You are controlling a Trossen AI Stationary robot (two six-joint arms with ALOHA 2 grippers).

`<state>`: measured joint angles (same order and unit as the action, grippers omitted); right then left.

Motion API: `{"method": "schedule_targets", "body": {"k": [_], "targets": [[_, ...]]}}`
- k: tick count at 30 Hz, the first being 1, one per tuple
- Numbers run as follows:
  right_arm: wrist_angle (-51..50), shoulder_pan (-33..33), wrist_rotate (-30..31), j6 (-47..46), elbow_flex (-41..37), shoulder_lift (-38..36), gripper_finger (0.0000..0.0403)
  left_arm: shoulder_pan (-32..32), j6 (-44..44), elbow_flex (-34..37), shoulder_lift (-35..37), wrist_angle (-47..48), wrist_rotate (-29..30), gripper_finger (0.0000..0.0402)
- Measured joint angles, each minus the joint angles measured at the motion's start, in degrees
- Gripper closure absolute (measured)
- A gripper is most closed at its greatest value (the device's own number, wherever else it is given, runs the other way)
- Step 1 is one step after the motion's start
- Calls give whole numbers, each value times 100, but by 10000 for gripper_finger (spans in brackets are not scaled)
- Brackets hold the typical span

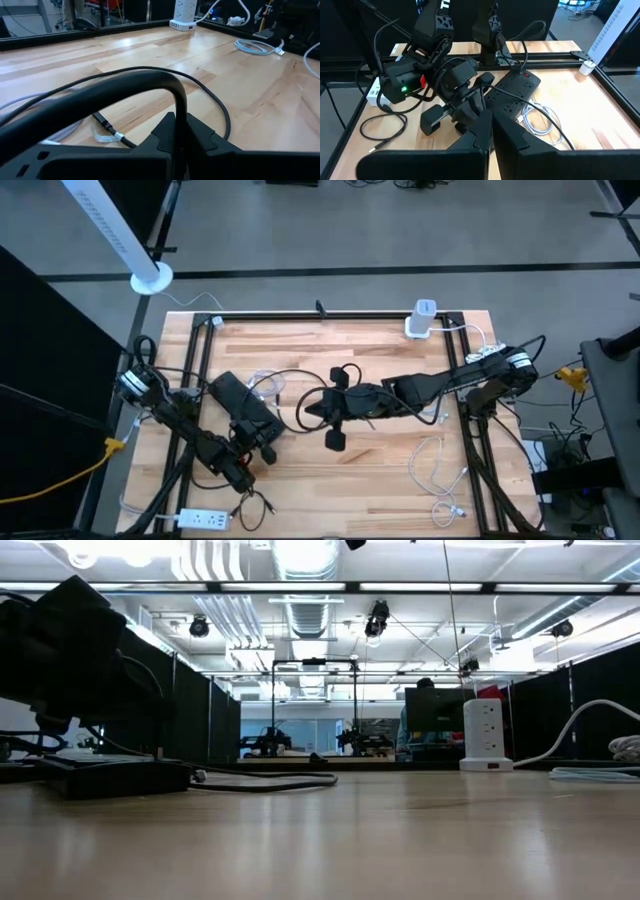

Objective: Insert USB
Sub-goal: Insert the top black charger cable into the black outlet extension

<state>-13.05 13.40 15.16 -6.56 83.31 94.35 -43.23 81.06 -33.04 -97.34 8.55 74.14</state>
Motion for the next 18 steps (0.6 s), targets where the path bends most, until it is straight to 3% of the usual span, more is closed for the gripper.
{"method": "schedule_targets", "body": {"k": [18], "targets": [[-270,49,-7,-36,2,2,403,-5,-240,-9,38,0,-122,402]]}}
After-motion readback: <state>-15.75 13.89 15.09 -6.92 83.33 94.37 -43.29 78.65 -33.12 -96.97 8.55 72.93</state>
